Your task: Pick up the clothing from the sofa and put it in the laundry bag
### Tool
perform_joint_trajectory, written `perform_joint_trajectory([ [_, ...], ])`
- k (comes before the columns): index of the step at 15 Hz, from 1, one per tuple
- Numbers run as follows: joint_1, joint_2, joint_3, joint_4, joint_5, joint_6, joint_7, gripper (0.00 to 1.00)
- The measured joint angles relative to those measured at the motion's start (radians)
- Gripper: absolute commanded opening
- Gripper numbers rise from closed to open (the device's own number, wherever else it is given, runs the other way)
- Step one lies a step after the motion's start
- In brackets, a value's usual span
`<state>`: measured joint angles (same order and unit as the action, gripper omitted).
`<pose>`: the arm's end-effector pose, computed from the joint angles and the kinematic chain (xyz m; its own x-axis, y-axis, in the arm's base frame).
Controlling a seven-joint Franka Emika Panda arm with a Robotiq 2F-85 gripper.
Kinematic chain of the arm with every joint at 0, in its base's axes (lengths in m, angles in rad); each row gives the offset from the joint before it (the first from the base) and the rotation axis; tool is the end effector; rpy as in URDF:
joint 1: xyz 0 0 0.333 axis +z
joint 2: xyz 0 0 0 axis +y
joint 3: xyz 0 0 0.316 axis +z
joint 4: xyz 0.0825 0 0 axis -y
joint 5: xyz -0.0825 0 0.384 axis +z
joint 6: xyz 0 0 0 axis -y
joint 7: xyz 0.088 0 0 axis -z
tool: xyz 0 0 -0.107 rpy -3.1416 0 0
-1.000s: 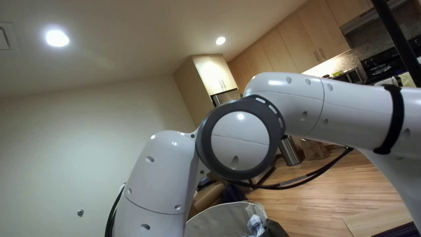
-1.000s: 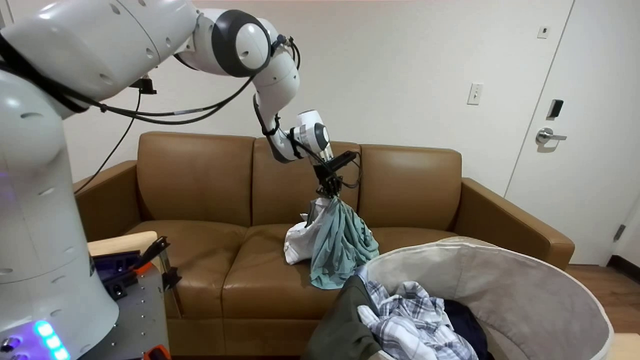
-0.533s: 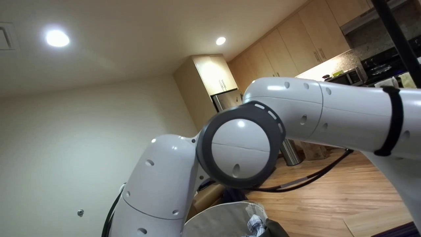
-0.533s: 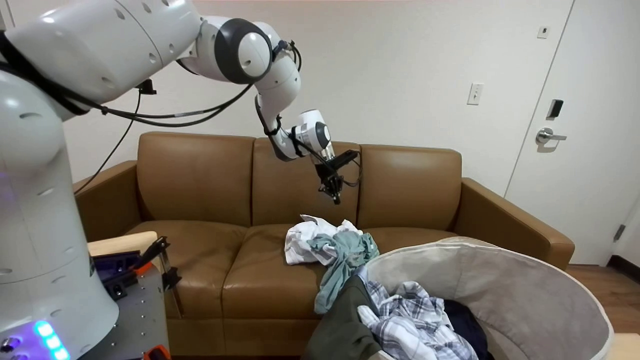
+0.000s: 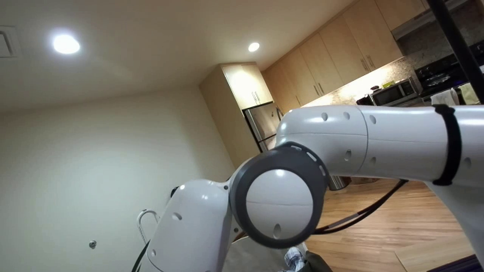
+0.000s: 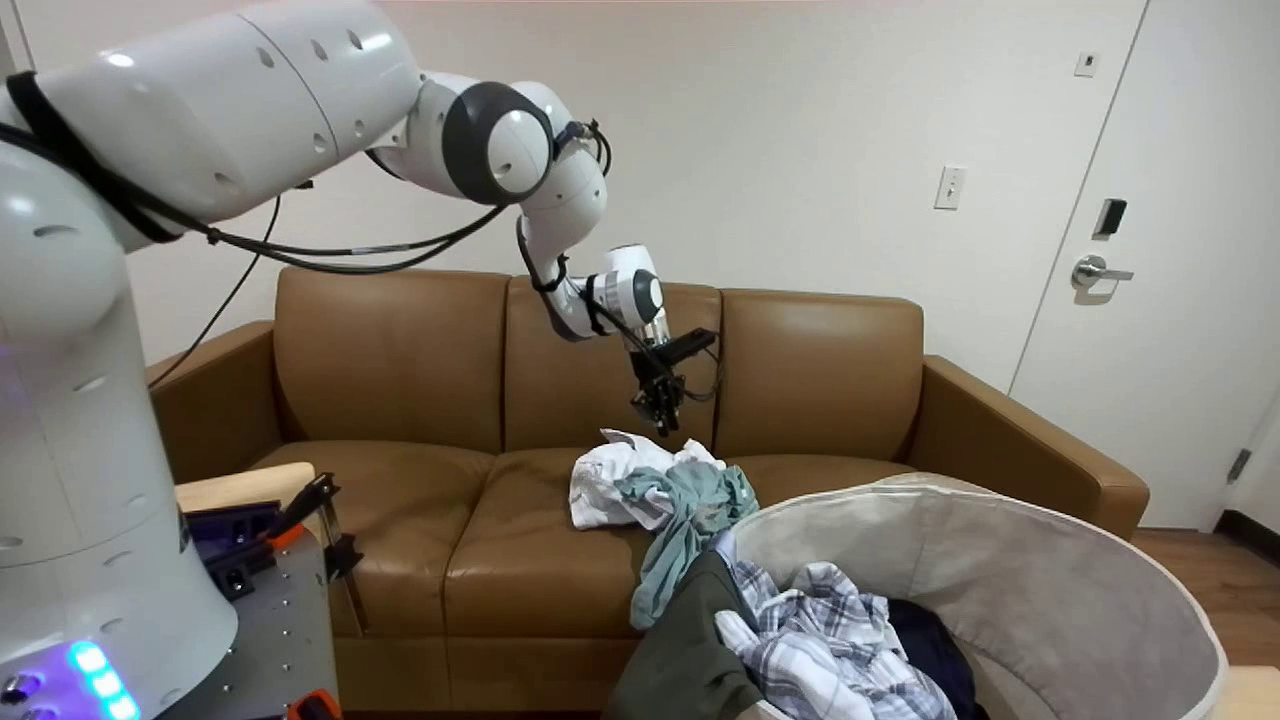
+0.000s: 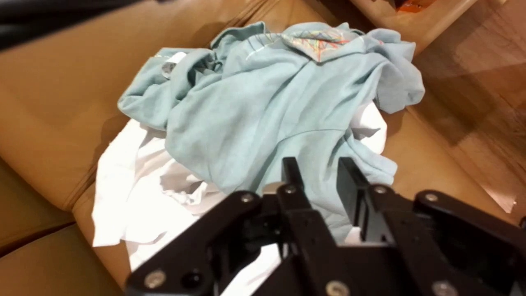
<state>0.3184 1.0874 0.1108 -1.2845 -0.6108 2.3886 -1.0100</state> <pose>0.6794 0.2840 0.0866 -0.2186 0.9329 -0.2861 0.9531 0.2671 0.1425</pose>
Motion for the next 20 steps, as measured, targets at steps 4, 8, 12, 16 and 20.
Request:
perform_joint_trajectory([
  [4, -0.027, 0.148, 0.021, 0.122, 0.11, -0.029, -0.099, 0.87],
  [8, -0.02, 0.259, -0.019, 0.244, 0.143, -0.134, -0.097, 1.0],
  [12, -0.007, 0.317, -0.045, 0.34, 0.144, -0.2, -0.094, 1.0],
  [16, 0.007, 0.346, -0.062, 0.397, 0.145, -0.267, -0.091, 1.0],
  [20, 0.007, 0.383, -0.081, 0.423, 0.155, -0.319, -0.078, 0.74],
])
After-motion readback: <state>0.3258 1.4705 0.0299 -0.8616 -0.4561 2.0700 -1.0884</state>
